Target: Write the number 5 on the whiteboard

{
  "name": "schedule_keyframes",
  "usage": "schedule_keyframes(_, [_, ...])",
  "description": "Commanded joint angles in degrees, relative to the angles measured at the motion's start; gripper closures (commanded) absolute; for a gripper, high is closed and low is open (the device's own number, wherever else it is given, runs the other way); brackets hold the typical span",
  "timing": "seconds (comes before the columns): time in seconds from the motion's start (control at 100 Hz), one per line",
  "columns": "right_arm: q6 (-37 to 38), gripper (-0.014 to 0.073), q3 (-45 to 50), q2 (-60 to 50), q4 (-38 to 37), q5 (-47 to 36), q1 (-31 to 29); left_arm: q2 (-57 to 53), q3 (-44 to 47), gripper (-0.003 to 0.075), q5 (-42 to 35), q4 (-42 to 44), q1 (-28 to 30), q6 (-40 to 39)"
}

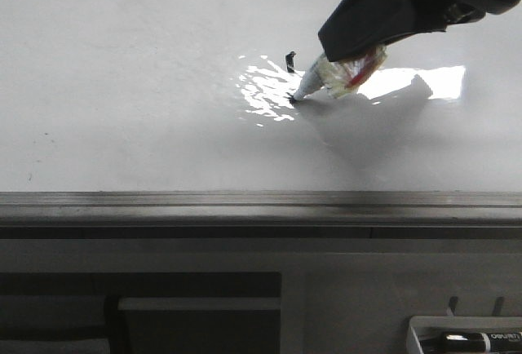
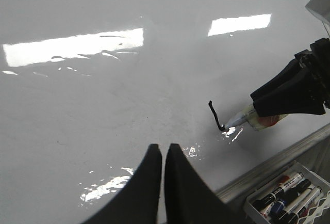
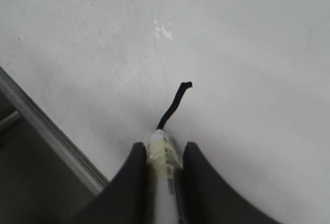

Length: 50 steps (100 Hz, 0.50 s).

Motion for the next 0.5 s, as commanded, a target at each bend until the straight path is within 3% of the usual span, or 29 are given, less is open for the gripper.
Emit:
schedule_keyframes(0.0, [-0.26,0.0634,-1.31,-0.42,-1.1,0.52,-1.68,0.56,-1.7,0.0741,-3.09,-1.09,0.17,-0.62])
schedule_keyframes(0.49, [0.4,0.0634,-1.05,-4.23,-1.38,7.82,-4.78,0.56,-1.7,0.0741,-3.09,-1.09,0.17,-0.62])
